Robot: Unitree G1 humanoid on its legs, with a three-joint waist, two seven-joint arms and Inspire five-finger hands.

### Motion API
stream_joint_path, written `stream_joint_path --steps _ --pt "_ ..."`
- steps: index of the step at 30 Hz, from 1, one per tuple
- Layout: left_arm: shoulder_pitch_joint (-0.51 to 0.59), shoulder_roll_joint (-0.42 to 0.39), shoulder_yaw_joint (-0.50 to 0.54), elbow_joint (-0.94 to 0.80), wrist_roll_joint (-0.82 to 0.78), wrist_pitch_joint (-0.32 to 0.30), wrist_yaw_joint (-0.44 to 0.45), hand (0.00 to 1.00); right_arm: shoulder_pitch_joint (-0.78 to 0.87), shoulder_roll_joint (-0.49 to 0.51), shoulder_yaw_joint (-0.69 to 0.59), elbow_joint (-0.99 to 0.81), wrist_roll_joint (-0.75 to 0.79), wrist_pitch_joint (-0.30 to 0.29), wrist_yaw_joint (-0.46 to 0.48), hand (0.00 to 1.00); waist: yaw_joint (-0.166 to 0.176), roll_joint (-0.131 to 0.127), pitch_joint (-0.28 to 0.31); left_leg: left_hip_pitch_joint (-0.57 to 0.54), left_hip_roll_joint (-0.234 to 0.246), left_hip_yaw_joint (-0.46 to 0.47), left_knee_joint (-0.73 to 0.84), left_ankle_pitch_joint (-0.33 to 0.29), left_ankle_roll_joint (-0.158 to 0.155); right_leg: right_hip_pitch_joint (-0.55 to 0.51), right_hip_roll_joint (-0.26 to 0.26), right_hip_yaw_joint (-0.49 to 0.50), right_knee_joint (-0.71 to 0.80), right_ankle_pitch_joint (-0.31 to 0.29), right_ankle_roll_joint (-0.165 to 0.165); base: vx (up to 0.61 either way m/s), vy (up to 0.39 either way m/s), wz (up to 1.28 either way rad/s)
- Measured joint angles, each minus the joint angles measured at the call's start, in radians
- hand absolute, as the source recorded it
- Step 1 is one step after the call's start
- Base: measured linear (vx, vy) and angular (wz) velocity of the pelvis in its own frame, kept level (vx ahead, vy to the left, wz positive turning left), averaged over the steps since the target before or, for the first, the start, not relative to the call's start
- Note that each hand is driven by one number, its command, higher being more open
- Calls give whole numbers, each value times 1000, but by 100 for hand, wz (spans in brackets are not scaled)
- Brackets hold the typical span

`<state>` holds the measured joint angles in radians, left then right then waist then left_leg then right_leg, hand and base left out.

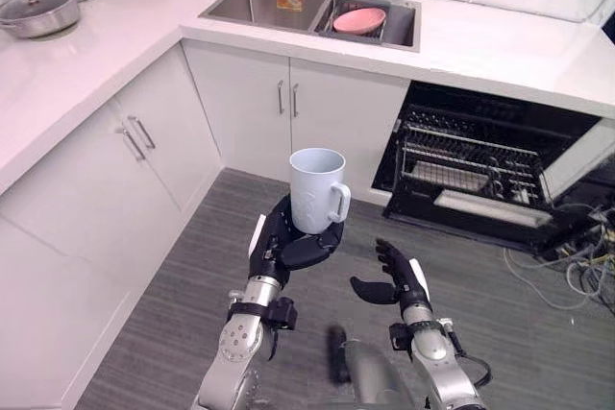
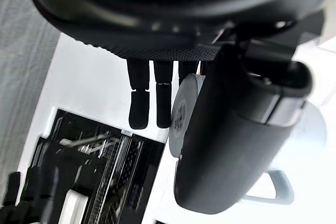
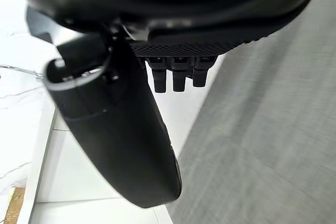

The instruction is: Walk over to the sink, pick up the cup, carry it to the dishwasher, place the cup inside the dishwasher, then close the dishwasher door

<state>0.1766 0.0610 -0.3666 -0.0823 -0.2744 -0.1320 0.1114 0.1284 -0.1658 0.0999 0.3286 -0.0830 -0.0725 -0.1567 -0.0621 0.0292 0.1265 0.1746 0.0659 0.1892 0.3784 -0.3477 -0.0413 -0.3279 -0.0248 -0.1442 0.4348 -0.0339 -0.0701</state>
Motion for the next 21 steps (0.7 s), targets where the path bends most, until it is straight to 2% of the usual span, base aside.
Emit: stream_joint_path --steps 1,2,3,4,5,6,7,8,9,10,11,12,13,14,15,16,17,18,20,21 --pt "-15 -5 -5 27 0 4 0 30 14 3 -15 -29 0 5 -1 90 -11 7 2 -25 30 -3 129 29 -35 55 6 -29 -5 -37 -3 508 -169 51" --pt "-13 -8 -8 30 0 9 0 30 32 4 -20 -58 0 8 -3 90 -10 10 4 -41 54 8 212 56 -38 96 17 -37 -14 -53 -5 476 -181 30" --pt "4 -12 -9 28 0 9 -1 30 80 8 -21 -147 1 10 -8 90 0 16 7 -79 115 36 408 164 -34 183 42 -30 -47 -82 -11 475 -155 -4" --pt "12 -13 -8 25 0 9 -1 30 92 10 -18 -175 2 10 -11 90 3 19 5 -95 135 47 467 217 -29 208 50 -26 -60 -88 -12 425 -98 -31" --pt "29 -14 -15 19 0 7 -2 30 124 29 -17 -262 3 -1 -25 90 19 21 -1 -181 209 70 639 193 -32 279 70 -10 -112 -106 -21 380 -41 -31" --pt "28 -16 -17 18 0 8 -5 30 121 39 -26 -296 4 -15 -38 90 18 17 -7 -270 229 73 673 132 -13 315 72 -1 -149 -121 -32 346 -40 -38" --pt "28 -20 -20 18 0 8 -10 30 109 43 -31 -300 5 -28 -43 90 23 13 -9 -320 219 72 628 88 7 335 65 16 -169 -122 -29 411 -5 -50" --pt "29 -25 -23 19 0 8 -14 30 86 42 -36 -298 7 -31 -44 90 36 9 -9 -374 178 55 465 45 16 358 49 54 -182 -132 -16 342 37 -53" --pt "29 -26 -24 19 1 8 -14 30 82 42 -36 -296 8 -31 -44 90 38 9 -9 -383 167 46 425 42 13 362 45 62 -182 -134 -14 434 102 -68" --pt "29 -25 -24 22 3 10 -15 30 66 41 -36 -277 16 -31 -44 90 44 4 -6 -400 110 -20 259 47 -4 378 25 95 -173 -144 12 297 118 -64" --pt "31 -25 -22 22 7 11 -15 30 53 37 -36 -254 20 -31 -43 90 50 2 -5 -402 72 -80 131 68 -16 390 14 127 -171 -155 24 379 182 -96" --pt "32 -24 -15 22 22 11 -13 30 37 30 -35 -223 21 -31 -43 90 55 7 -7 -401 47 -137 1 115 -28 405 9 169 -171 -175 45 383 230 -87" --pt "32 -24 -12 22 22 11 -12 30 33 29 -35 -212 21 -30 -43 90 56 11 -8 -399 45 -159 -51 144 -32 412 12 187 -166 -190 56 383 252 -94" --pt "34 -21 -8 21 22 11 -4 30 34 28 -34 -203 23 -29 -43 90 64 11 -8 -386 48 -167 -58 222 -47 416 13 227 -141 -221 68 404 306 -108" --pt "36 -15 -3 21 22 11 0 30 34 32 -28 -203 24 -28 -43 90 72 10 -12 -372 32 -164 -11 277 -20 420 9 277 -99 -269 88 399 330 -112" --pt "35 1 11 21 23 11 1 30 36 40 -16 -205 24 -29 -42 90 59 -26 -20 -385 13 -131 59 218 5 412 -26 309 -64 -311 105 393 334 -87" --pt "34 7 17 21 23 11 2 30 36 40 -10 -205 24 -29 -42 90 53 -45 -26 -388 1 -111 80 190 13 404 -45 321 -44 -328 118 419 337 -78" --pt "32 15 24 21 32 14 12 30 33 40 -4 -204 23 -29 -37 90 52 -66 -30 -376 -12 -53 100 143 40 353 -67 343 52 -337 130 334 260 -88" --pt "32 22 30 21 40 16 18 30 23 47 0 -200 23 -29 -32 90 59 -68 -30 -339 -17 12 89 126 76 269 -101 298 205 -306 190 299 233 -97" --pt "32 36 32 21 40 19 20 30 10 59 6 -185 23 -29 -24 90 58 -70 -28 -282 -30 52 52 118 97 219 -149 218 318 -281 213 379 253 -84"
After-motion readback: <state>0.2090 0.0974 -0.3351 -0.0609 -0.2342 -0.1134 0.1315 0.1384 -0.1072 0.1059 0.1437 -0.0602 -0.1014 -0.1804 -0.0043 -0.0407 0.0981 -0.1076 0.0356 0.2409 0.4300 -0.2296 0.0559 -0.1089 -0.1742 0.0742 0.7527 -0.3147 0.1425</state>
